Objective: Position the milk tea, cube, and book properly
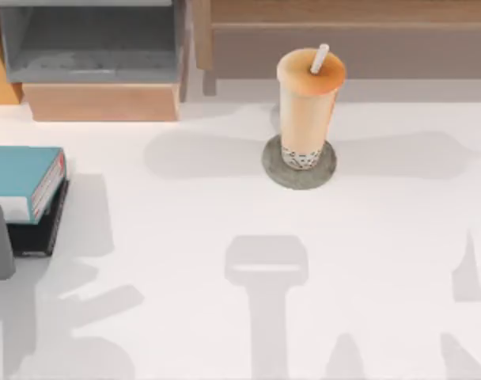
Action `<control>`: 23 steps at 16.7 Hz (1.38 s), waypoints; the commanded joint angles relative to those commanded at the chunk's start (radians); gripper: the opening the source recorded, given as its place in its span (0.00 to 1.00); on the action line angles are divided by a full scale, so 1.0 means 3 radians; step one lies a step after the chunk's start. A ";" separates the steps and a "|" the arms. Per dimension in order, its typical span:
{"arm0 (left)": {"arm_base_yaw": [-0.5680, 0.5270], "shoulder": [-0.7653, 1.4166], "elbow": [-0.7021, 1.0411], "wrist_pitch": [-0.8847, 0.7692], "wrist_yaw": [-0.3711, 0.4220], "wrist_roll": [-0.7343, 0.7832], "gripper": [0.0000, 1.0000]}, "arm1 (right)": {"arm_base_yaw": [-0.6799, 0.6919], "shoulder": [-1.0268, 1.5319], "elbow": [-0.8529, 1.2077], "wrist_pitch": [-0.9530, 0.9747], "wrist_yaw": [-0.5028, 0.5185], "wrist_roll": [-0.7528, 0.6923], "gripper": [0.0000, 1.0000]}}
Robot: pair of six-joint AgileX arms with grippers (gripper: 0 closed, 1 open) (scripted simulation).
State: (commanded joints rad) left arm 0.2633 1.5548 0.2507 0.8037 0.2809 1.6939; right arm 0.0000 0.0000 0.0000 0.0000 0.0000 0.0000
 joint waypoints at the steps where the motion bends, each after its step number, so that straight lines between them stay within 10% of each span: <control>1: 0.0034 0.0029 -0.0044 -0.0027 -0.0004 0.0063 0.00 | 0.0000 0.0000 0.0000 0.0000 0.0000 0.0000 1.00; 17: 0.0036 0.0154 -0.0025 0.0016 -0.0025 0.0096 0.00 | 0.0000 0.0000 0.0000 0.0000 0.0000 0.0000 1.00; 23: 0.0036 0.0154 -0.0025 0.0016 -0.0025 0.0096 0.45 | 0.0000 0.0000 0.0000 0.0000 0.0000 0.0000 1.00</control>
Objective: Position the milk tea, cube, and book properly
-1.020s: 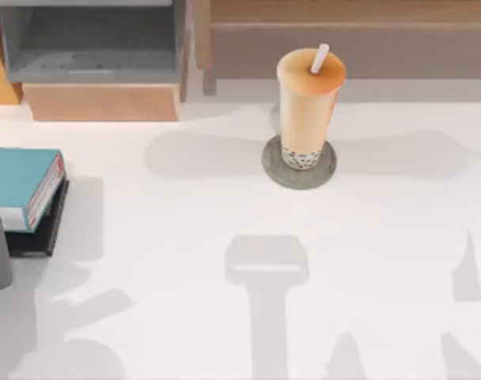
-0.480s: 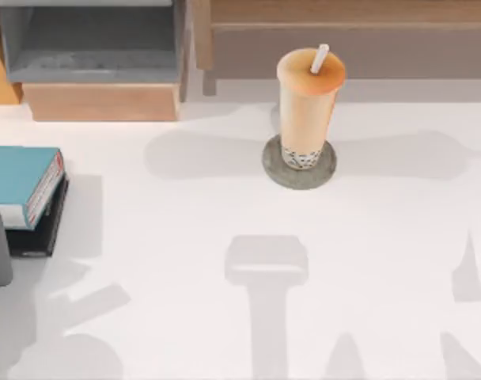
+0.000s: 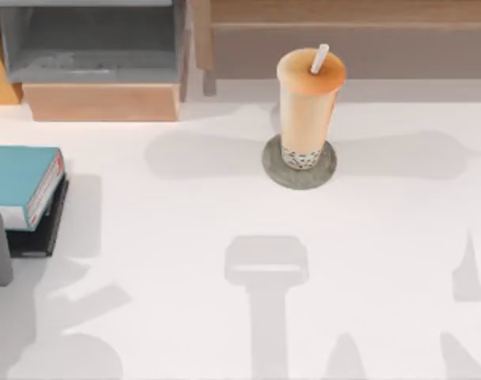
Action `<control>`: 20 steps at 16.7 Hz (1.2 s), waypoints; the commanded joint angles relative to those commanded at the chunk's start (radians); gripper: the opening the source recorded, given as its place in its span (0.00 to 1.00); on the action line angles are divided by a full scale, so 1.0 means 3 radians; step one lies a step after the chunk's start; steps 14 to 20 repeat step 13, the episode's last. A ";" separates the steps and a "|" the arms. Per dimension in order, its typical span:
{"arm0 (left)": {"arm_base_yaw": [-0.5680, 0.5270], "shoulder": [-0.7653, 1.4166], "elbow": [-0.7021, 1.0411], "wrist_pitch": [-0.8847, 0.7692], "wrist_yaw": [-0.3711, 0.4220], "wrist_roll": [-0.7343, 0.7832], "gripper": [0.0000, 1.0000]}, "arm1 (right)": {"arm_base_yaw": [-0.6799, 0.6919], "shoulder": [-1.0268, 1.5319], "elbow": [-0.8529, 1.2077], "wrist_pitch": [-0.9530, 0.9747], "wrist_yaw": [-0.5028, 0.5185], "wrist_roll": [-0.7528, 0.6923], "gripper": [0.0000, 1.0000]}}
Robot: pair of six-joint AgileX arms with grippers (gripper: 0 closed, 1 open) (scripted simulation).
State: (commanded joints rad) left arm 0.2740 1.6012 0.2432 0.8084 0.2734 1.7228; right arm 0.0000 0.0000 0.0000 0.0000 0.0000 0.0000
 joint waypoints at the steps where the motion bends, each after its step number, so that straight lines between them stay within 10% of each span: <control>1: 0.0000 0.0000 0.0000 0.0000 0.0000 0.0000 0.53 | 0.0000 0.0000 0.0000 0.0000 0.0000 0.0000 1.00; 7: 0.0000 0.0000 0.0000 0.0000 0.0000 0.0000 0.98 | 0.0000 0.0000 0.0000 0.0000 0.0000 0.0000 1.00; 20: 0.0000 0.0000 0.0000 0.0000 0.0000 0.0000 1.00 | 0.0000 0.0000 0.0000 0.0000 0.0000 0.0000 1.00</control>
